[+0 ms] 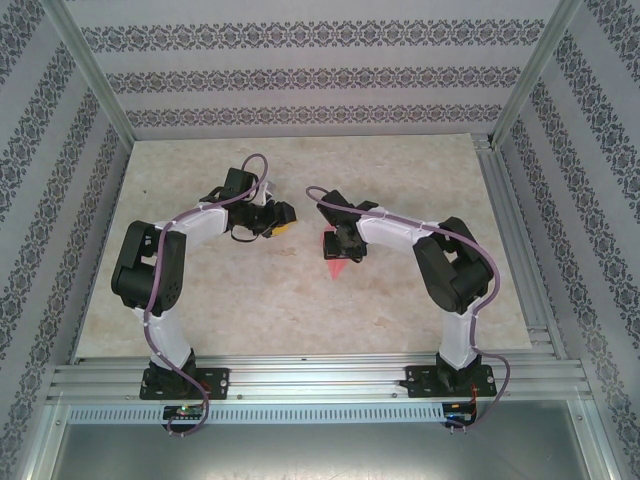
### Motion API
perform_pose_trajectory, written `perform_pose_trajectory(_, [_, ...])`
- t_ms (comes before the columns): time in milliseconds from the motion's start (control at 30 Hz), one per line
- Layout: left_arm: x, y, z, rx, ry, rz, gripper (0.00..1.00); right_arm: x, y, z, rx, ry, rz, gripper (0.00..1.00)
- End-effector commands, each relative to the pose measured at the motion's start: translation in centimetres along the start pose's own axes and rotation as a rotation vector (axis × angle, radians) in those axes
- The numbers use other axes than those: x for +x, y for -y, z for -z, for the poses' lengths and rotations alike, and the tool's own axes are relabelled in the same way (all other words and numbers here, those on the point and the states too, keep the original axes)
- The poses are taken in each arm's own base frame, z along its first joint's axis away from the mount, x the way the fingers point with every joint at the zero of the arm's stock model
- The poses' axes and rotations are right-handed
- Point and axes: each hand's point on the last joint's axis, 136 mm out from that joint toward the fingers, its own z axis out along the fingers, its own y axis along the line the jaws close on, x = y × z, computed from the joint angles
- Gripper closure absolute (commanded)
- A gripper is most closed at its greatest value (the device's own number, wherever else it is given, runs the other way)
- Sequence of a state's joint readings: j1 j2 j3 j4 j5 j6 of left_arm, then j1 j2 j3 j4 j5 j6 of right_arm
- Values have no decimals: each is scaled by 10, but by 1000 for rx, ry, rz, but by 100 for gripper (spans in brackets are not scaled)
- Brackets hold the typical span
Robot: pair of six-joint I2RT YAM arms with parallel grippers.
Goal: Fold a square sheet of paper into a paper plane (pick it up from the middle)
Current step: Turn over the paper at the center of the table.
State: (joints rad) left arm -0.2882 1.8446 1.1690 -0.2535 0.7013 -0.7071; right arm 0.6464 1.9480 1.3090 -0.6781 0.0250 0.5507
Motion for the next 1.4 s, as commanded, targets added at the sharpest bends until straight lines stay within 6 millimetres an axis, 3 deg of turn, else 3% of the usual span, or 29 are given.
perform_pose_trajectory(0, [2, 5, 2, 30, 3, -35, 53, 4, -1, -7, 49, -29, 23, 52])
perform_pose_trajectory(467, [3, 4, 0, 24, -6, -29, 53, 9, 10, -6, 309, -23, 110, 53])
perform_pose_trajectory(767, [4, 3, 1, 20, -9, -28, 53, 3, 12, 6, 302, 33, 76, 63])
perform_pose_trajectory(833, [4, 4, 2, 19, -9, -29, 53, 3, 15, 8, 311, 42, 73, 72])
perform_pose_trajectory(1367, [5, 4, 3, 11, -14, -30, 53, -2, 29, 30, 332, 136, 45, 88])
